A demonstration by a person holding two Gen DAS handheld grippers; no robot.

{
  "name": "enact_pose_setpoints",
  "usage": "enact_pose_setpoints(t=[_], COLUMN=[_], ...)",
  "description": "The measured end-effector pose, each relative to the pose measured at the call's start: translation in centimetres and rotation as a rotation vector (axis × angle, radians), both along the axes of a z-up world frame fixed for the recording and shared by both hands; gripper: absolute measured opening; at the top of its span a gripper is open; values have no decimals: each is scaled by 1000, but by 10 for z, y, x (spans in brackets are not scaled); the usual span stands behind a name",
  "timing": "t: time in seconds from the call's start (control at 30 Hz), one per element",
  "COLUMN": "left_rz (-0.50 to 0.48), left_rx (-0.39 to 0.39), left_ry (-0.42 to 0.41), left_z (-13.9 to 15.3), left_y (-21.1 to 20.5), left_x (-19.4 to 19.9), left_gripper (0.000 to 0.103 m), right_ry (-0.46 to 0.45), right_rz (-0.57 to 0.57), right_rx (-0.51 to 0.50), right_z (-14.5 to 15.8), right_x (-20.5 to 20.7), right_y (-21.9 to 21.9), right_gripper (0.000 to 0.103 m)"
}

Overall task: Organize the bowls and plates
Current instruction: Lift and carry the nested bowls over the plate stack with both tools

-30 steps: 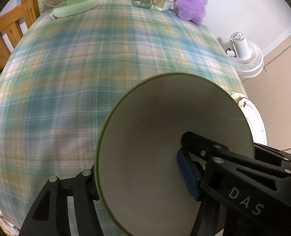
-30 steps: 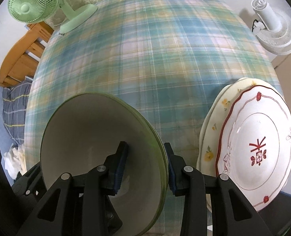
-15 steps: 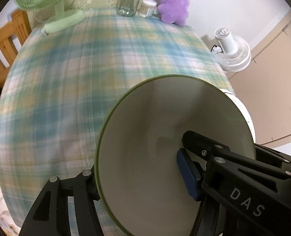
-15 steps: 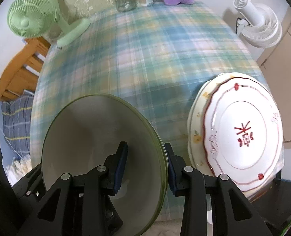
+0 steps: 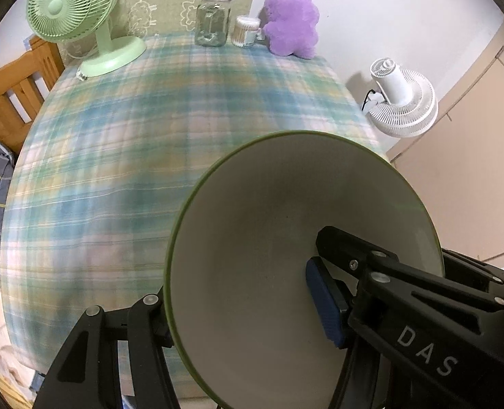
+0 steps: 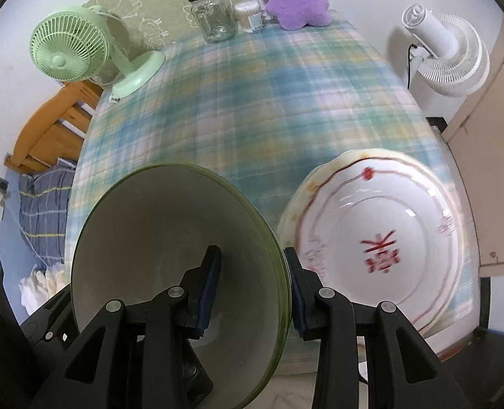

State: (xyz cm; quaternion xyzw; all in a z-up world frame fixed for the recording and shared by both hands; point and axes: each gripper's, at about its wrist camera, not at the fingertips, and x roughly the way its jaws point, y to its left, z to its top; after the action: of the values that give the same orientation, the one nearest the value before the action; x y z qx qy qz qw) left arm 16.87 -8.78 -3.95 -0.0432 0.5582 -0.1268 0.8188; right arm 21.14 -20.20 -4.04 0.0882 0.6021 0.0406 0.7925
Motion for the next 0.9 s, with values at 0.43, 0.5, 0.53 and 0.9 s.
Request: enact_pose_setpoints(t=[0.43,0.5,0.53,0.9], left_rz=[45,53,57,96], left_rx=[5,3,2,-19], left_ry=[-3,1,3,45], left_z=[6,4,3,-16], left_y=[-72,-80,-84,-122], left_x=[4,5,5,6], left_gripper=[63,63,63,62], right_ry=[-8,-5,-3,33], right_rz=[45,52,56,92], right_rx=[7,8,8,-10], right_z=[11,10,9,-6], right_x=[8,10,10,20], right_y=[-75,-84,-88,-131], right_gripper=[40,40,40,40])
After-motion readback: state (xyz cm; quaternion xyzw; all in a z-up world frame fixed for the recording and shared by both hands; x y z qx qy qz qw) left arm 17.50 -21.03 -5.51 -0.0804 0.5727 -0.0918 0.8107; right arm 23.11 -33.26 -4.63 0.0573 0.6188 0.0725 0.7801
